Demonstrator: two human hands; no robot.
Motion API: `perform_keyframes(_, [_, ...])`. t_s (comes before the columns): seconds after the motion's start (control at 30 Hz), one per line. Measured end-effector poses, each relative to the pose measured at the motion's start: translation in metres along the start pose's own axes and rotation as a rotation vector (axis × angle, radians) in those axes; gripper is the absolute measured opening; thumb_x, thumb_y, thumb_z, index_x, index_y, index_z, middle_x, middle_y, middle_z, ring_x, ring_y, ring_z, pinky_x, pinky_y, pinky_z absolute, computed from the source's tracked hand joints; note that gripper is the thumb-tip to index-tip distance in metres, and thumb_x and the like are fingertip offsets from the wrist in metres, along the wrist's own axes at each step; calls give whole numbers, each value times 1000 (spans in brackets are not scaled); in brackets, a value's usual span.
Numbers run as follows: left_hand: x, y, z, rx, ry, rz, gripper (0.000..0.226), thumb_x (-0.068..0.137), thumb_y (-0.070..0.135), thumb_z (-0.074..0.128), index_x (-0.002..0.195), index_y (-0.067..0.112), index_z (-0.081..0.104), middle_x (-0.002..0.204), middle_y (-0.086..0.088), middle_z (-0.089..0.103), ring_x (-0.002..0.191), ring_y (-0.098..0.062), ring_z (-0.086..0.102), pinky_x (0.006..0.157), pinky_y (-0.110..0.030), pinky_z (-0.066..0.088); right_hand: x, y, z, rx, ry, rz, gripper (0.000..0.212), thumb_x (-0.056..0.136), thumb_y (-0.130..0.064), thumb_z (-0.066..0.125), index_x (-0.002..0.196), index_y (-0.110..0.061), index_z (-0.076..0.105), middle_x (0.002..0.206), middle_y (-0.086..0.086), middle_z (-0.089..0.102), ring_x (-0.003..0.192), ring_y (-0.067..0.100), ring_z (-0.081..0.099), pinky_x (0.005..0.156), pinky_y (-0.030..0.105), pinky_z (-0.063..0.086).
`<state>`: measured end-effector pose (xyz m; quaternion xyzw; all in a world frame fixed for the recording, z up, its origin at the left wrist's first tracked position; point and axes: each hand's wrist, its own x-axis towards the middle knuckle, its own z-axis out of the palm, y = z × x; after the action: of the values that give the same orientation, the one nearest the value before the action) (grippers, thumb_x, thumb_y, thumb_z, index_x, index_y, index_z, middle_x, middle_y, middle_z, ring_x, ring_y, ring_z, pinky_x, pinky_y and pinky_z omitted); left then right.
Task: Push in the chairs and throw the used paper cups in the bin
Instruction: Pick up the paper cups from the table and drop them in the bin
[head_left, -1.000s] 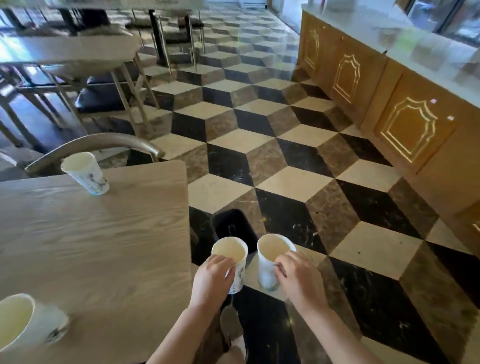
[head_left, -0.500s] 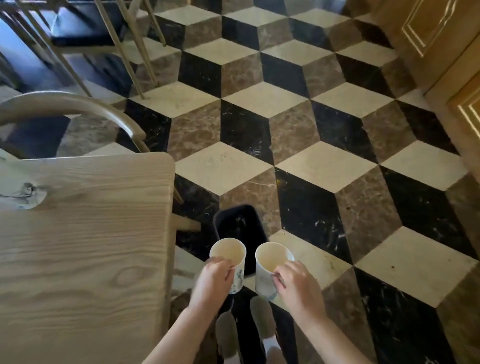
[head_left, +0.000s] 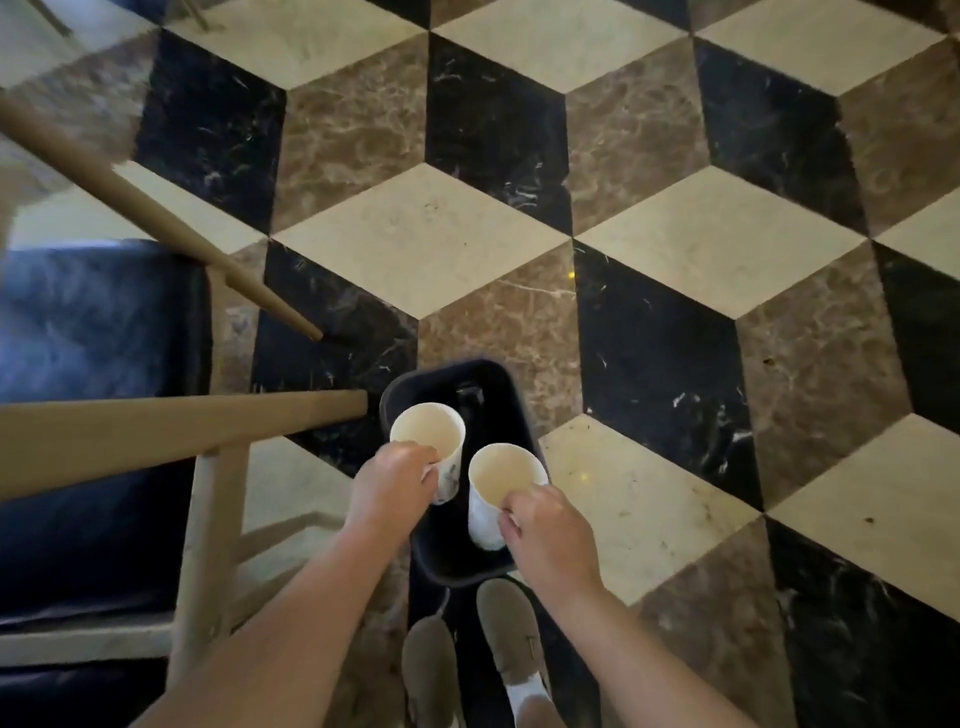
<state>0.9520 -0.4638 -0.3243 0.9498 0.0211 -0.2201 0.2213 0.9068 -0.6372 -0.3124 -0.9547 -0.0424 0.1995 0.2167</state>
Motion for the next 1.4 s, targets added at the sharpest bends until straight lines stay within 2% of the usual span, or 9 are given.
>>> perform_keyframes(0.23, [15, -19, 32, -3, -64, 14, 25, 83, 20, 63, 108, 18, 66, 101, -2, 66, 93, -22, 61, 76, -40, 53, 23, 16, 28, 5, -147, -36, 23, 92, -26, 54, 111, -15, 60, 107, 0, 61, 105, 19, 52, 78, 33, 52])
perform_keyframes(0.37, [-8, 1, 3, 7, -25, 1, 29, 86, 21, 61, 115, 16, 62, 108, -1, 64, 98, -20, 59, 77, -35, 52, 15, -2, 4, 0, -143, -58, 25, 91, -28, 56, 113, -17, 60, 110, 0, 62, 106, 19, 52, 83, 34, 51])
perform_keyframes(0.63, [-114, 75, -146, 86, 117, 43, 25, 87, 27, 60, 111, 22, 63, 104, 2, 67, 93, -17, 60, 73, -30, 50, -36, -97, -155, -81, -21, -248, 26, 91, -28, 54, 113, -16, 61, 110, 4, 63, 104, 23, 54, 83, 36, 50])
perform_keyframes(0.7, [-147, 90, -188, 128, 192, 67, 23, 87, 26, 58, 108, 20, 64, 102, 1, 68, 93, -20, 62, 74, -34, 53, -51, -124, -195, -86, 18, -312, 28, 91, -28, 55, 116, -15, 60, 113, 5, 63, 106, 24, 54, 85, 36, 50])
perform_keyframes(0.83, [-209, 106, -261, 148, 394, 77, 33, 80, 33, 41, 87, 14, 67, 79, -4, 69, 73, -27, 65, 59, -34, 54, -80, -178, -260, -94, 129, -451, 30, 90, -26, 57, 118, -14, 60, 113, 5, 63, 107, 25, 54, 85, 35, 48])
perform_keyframes(1.03, [-300, 108, -321, 163, 682, -79, 22, 77, 29, 54, 93, 21, 66, 84, 4, 71, 80, -19, 66, 71, -31, 53, -125, -262, -305, -214, 192, -724, 28, 74, -23, 74, 100, -14, 68, 90, 5, 69, 85, 25, 63, 68, 37, 53])
perform_keyframes(1.13, [-340, 97, -331, 118, 835, -176, 28, 76, 27, 51, 97, 20, 66, 85, 4, 71, 80, -18, 67, 72, -31, 53, -143, -303, -309, -273, 195, -847, 33, 61, -23, 84, 90, -16, 71, 79, 0, 68, 73, 22, 65, 58, 33, 53])
perform_keyframes(1.3, [-403, 65, -334, 126, 936, -359, 34, 78, 30, 47, 102, 18, 66, 92, 4, 71, 86, -18, 66, 77, -30, 52, -156, -357, -294, -289, 182, -1024, 34, 61, -20, 85, 91, -14, 70, 79, 2, 68, 74, 23, 65, 62, 35, 54])
perform_keyframes(1.4, [-439, 39, -329, 113, 984, -512, 37, 78, 33, 46, 103, 16, 67, 91, 4, 71, 86, -19, 65, 76, -32, 51, -155, -386, -278, -291, 153, -1079, 31, 76, -20, 75, 105, -13, 67, 93, 5, 68, 90, 25, 64, 76, 38, 50])
